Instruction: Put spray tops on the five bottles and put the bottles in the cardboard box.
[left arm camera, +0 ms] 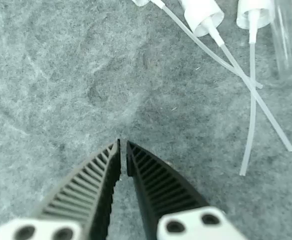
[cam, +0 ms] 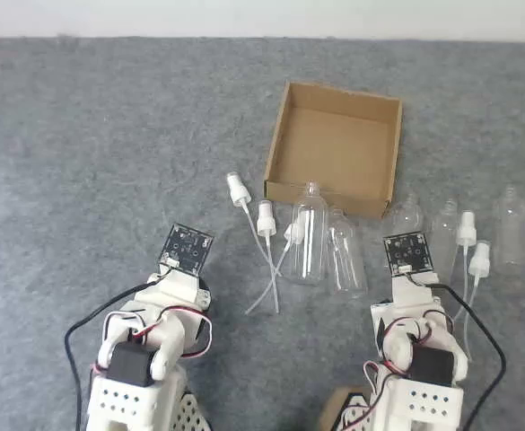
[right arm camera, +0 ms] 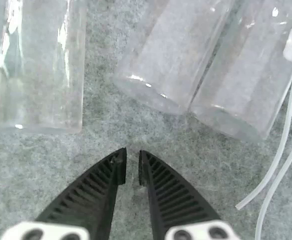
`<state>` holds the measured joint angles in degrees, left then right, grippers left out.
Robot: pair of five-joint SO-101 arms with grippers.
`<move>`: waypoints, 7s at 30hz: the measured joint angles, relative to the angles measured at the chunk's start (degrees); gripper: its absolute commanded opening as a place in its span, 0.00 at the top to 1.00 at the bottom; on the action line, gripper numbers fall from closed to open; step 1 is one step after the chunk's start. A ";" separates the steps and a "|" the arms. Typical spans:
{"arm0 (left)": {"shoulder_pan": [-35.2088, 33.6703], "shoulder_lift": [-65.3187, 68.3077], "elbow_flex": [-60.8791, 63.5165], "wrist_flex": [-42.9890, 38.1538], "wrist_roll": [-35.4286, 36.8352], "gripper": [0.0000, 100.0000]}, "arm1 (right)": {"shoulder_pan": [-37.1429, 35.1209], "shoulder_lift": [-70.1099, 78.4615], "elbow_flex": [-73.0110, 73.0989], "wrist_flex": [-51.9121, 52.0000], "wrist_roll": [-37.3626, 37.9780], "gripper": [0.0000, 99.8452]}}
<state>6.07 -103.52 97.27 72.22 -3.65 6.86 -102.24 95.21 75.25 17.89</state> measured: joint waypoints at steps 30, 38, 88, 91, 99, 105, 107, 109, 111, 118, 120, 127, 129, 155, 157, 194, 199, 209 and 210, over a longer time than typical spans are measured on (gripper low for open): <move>0.00 0.00 0.00 0.00 0.00 0.99 | 0.00 0.00 0.00 0.00 0.00 0.99; 0.00 0.00 0.00 0.00 0.00 0.99 | 0.00 0.00 0.00 0.00 0.00 0.99; 0.00 0.00 0.00 0.00 0.00 0.99 | 0.00 0.00 0.00 0.00 0.00 0.99; 0.00 0.00 0.00 0.00 0.00 0.99 | 0.00 0.00 0.00 0.00 0.00 0.99; 0.00 0.00 0.00 0.00 0.00 0.99 | 0.00 0.00 0.00 0.00 0.00 0.99; 0.00 0.00 0.00 0.00 0.00 0.99 | 0.00 0.00 0.00 0.00 0.00 0.99; 0.00 0.00 0.00 0.00 0.00 0.99 | 0.00 0.00 0.00 0.00 0.00 0.99; 0.00 0.00 0.00 0.00 0.00 0.99 | 0.00 0.00 0.00 0.00 0.00 0.99; 0.00 0.00 0.00 0.00 0.00 0.99 | 0.00 0.00 0.00 0.00 0.00 0.99; 0.00 0.00 0.00 0.00 0.00 0.99 | 0.00 0.00 0.00 0.00 0.00 0.99; 0.00 0.00 0.00 0.00 0.00 0.99 | 0.00 0.00 0.00 0.00 0.00 0.99; 0.00 0.00 0.00 0.00 0.00 0.99 | 0.00 0.00 0.00 0.00 0.00 0.99; 0.00 0.00 0.00 0.00 0.00 0.99 | 0.00 0.00 0.00 0.00 0.00 0.99; 0.00 0.00 0.00 0.00 0.00 0.99 | 0.00 0.00 0.00 0.00 0.00 0.99; 0.00 0.00 0.00 0.00 0.00 0.99 | 0.00 0.00 0.00 0.00 0.00 0.99; -13.10 0.00 0.00 -5.10 -0.35 0.98 | 2.37 -0.53 -8.62 -19.08 0.00 0.99; -13.45 0.00 0.00 -5.10 -0.35 0.98 | 3.16 -0.62 -20.92 -18.37 0.00 0.99; -13.27 0.00 0.00 -5.10 -0.35 0.99 | 12.66 31.30 -47.74 -12.57 3.25 0.84; -13.27 0.00 0.00 -5.10 -0.35 0.99 | 13.54 36.84 -51.25 -10.64 4.22 0.83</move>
<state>-7.21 -103.52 97.27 67.12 -4.00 20.40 -65.41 43.96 64.62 22.11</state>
